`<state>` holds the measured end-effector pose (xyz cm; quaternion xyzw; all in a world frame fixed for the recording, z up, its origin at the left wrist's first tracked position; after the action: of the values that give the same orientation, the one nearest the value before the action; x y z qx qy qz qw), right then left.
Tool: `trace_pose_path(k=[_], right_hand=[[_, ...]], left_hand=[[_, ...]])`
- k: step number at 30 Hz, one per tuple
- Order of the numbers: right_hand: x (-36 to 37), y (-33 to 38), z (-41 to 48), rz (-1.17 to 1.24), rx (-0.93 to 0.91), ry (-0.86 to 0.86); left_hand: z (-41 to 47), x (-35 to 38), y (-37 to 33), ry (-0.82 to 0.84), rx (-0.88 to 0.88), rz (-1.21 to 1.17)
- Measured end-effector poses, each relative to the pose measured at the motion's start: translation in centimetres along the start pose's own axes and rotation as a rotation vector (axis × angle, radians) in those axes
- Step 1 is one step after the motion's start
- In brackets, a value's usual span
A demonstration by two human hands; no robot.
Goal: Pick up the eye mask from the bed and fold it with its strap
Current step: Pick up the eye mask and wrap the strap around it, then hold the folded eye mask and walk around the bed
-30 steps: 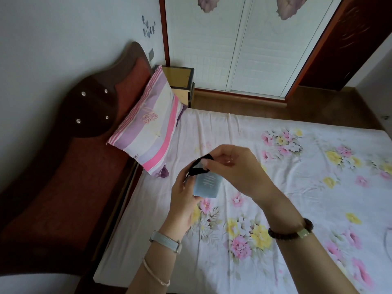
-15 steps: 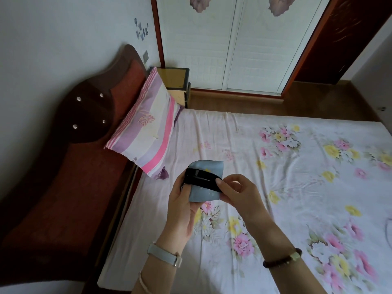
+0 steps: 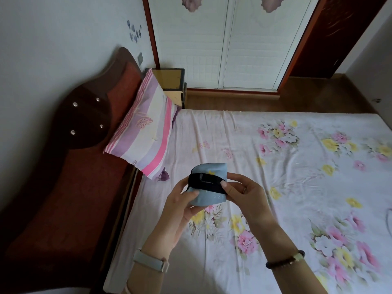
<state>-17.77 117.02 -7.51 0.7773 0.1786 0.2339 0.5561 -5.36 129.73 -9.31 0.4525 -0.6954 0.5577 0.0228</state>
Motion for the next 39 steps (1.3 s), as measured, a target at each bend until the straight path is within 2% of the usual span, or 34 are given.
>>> trace_pose_path(k=[5, 12, 21, 31, 39], right_hand=[[0.2, -0.5, -0.4, -0.048, -0.026, 0.075], [-1.3, -1.8, -1.8, 0.129, 0.042, 0.051], [-10.9, -2.1, -5.6, 0.208, -0.009, -0.244], [-27.4, -0.9, -14.0, 0.344, -0.126, -0.58], [-40.1, -0.6, -23.3, 0.384, -0.193, -0.783]], left_hand=[[0.0, -0.5, 0.1, -0.1, -0.003, 0.192], [-0.1, 0.9, 1.3, 0.019, 0.022, 0.237], [1.3, 8.2, 6.8, 0.145, -0.136, 0.324], [0.6, 23.4, 16.0, 0.444, -0.285, 0.474], [-4.2, 36.3, 25.7, 0.684, -0.343, 0.536]])
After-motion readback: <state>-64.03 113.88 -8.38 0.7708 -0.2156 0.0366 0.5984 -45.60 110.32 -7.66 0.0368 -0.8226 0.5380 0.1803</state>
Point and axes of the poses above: each hand's wrist, its own z-axis towards the middle knuckle, its own x-axis out of the palm, y = z × x, the point moved 7 cm from there along z, towards the middle knuckle, and after that the axes turned 2 degrees about -x, right-handed, at the moved point
